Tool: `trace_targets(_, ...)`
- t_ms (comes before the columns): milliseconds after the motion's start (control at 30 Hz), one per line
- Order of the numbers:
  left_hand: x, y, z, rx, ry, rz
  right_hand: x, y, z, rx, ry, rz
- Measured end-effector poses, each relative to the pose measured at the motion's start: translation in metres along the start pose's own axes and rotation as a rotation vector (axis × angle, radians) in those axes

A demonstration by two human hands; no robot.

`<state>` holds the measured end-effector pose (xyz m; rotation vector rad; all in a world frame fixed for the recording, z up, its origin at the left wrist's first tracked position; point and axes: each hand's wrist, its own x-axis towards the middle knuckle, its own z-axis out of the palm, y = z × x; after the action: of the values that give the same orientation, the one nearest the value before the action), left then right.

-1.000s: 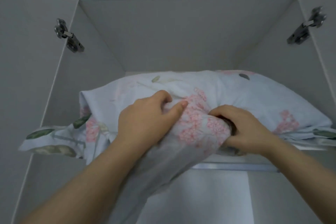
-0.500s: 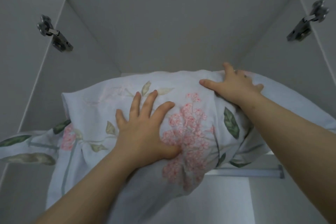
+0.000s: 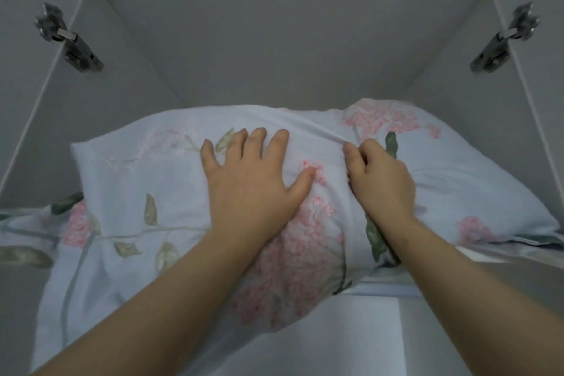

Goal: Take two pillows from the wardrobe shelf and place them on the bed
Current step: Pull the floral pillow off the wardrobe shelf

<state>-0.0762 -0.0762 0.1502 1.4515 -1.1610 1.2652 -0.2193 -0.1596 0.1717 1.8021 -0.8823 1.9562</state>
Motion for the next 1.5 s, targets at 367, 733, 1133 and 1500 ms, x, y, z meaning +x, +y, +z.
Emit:
trace_targets(367,-0.015,-0.001,0.003,0.101,0.521,0.133,0.001,0.007,-0.047,-0.111,0.136,-0.138)
trace_targets(733,0.013,0.006,0.002,0.145,0.043,0.048,0.036,0.000,-0.012,-0.373,-0.273,-0.139)
trace_targets(1133,0.007,0.004,0.029,0.189,0.211,0.081,0.028,0.013,0.007,-0.411,-0.135,-0.252)
trace_targets(1500,-0.013,0.000,0.000,-0.067,0.500,0.093,0.002,-0.010,-0.027,-0.263,0.182,-0.328)
